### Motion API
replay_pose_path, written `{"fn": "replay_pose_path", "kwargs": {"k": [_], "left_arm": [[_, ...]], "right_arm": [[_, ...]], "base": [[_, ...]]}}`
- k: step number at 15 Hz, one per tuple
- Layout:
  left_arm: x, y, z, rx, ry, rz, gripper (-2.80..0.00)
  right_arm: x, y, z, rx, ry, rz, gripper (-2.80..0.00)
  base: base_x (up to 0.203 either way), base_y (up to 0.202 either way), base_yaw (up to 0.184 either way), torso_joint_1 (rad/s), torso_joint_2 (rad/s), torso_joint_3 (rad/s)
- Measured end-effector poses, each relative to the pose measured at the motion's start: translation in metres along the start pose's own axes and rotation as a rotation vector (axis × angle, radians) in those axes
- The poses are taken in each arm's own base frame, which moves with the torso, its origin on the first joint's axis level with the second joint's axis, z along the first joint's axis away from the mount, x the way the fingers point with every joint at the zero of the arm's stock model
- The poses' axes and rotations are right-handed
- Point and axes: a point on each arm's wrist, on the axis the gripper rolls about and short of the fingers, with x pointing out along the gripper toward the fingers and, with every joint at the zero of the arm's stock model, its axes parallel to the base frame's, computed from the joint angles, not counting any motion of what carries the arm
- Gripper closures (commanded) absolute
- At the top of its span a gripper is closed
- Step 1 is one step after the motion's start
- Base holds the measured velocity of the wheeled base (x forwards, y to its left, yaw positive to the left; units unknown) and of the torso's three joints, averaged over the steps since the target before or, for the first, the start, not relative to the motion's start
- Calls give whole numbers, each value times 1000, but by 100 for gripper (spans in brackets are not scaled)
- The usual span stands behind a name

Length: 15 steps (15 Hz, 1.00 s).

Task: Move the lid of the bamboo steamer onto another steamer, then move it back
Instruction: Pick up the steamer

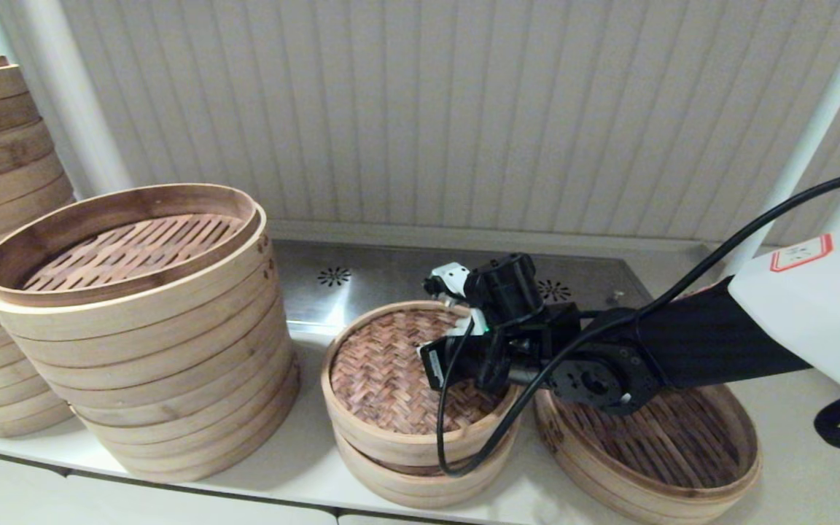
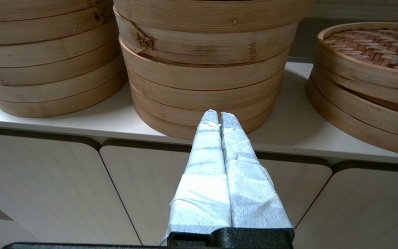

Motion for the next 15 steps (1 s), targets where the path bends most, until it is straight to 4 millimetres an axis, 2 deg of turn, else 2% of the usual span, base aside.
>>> {"fn": "replay_pose_path", "kwargs": {"k": [15], "left_arm": [[0, 0, 0, 0, 0, -1, 0]], "right_arm": [[-10, -1, 15, 2, -52, -3, 0]], "base": [[0, 0, 0, 0, 0, 0]]}}
